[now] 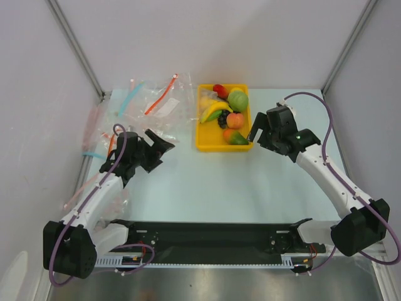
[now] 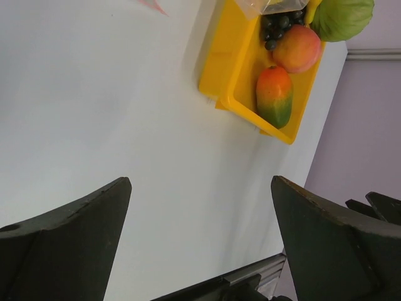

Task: Place the food in the zip-top bag and seal the zipper
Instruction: Pick up the zipper food storage bag at the center of the board.

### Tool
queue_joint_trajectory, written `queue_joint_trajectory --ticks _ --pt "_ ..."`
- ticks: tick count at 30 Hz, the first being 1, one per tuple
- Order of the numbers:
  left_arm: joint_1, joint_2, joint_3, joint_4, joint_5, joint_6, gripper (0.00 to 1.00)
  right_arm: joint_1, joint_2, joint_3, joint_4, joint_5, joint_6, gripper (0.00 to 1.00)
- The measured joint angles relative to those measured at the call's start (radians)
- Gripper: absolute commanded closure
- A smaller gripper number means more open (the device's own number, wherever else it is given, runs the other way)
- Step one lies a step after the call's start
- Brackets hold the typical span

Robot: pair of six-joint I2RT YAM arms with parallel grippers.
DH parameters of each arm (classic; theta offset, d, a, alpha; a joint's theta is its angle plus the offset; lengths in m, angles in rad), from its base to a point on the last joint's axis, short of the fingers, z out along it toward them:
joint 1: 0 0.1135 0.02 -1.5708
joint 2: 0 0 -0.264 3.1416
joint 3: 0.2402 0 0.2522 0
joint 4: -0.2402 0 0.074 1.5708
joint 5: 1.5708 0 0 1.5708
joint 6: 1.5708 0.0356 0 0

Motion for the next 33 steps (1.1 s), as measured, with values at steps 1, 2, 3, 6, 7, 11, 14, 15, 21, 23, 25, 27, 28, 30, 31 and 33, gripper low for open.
queue_joint_trajectory --ticks 1,2,3,6,7,11,14,15,21,23,25,27,28,30,31,33 --pt "0.0 0.006 0.0 0.007 0.0 -0.002 0.0 0.0 0.001 0.0 0.003 0.0 0.0 0.0" --pt "0.0 0.012 0.0 0.014 0.0 -0.005 0.0 0.0 0.002 0.0 0.006 -0.001 0.0 0.0" --pt "0.0 0.018 0.0 0.018 0.0 -0.01 0.0 0.0 0.002 0.0 0.01 -0.002 0.0 0.0" --pt "0.0 0.042 0.0 0.035 0.0 -0.02 0.0 0.0 0.005 0.0 0.018 -0.004 -0.01 0.0" --pt "0.0 0.05 0.0 0.037 -0.001 -0.023 0.0 0.0 0.006 0.001 0.019 -0.005 -0.016 0.0" --pt "0.0 0.12 0.026 0.046 0.0 -0.045 0.01 -0.001 0.016 0.009 0.026 -0.027 -0.045 0.0" --pt "0.0 0.208 0.088 0.05 0.003 -0.057 0.02 -0.001 0.021 0.013 0.042 -0.042 -0.072 0.0" --pt "-0.001 0.24 0.116 0.053 0.004 -0.062 0.02 -0.001 0.021 0.013 0.046 -0.044 -0.081 0.0" --pt "-0.001 0.356 0.236 0.08 0.0 -0.104 0.03 -0.001 0.036 0.035 0.057 -0.052 -0.129 0.0" --pt "-0.001 0.389 0.261 0.102 -0.002 -0.13 0.04 -0.001 0.038 0.04 0.061 -0.055 -0.142 0.0" --pt "-0.001 0.422 0.284 0.116 -0.003 -0.153 0.04 -0.001 0.038 0.04 0.065 -0.056 -0.155 0.0" --pt "-0.001 0.459 0.315 0.127 -0.012 -0.175 0.04 -0.001 0.038 0.041 0.066 -0.056 -0.16 0.0" --pt "-0.002 0.478 0.332 0.137 -0.02 -0.184 0.04 0.001 0.038 0.041 0.068 -0.056 -0.165 0.0" --pt "-0.002 0.515 0.365 0.149 -0.03 -0.204 0.04 0.006 0.038 0.041 0.072 -0.056 -0.174 0.0" --pt "-0.002 0.535 0.383 0.156 -0.034 -0.214 0.04 0.008 0.038 0.041 0.072 -0.056 -0.178 0.0" --pt "-0.003 0.585 0.432 0.171 -0.046 -0.236 0.04 0.013 0.038 0.041 0.073 -0.056 -0.181 0.0"
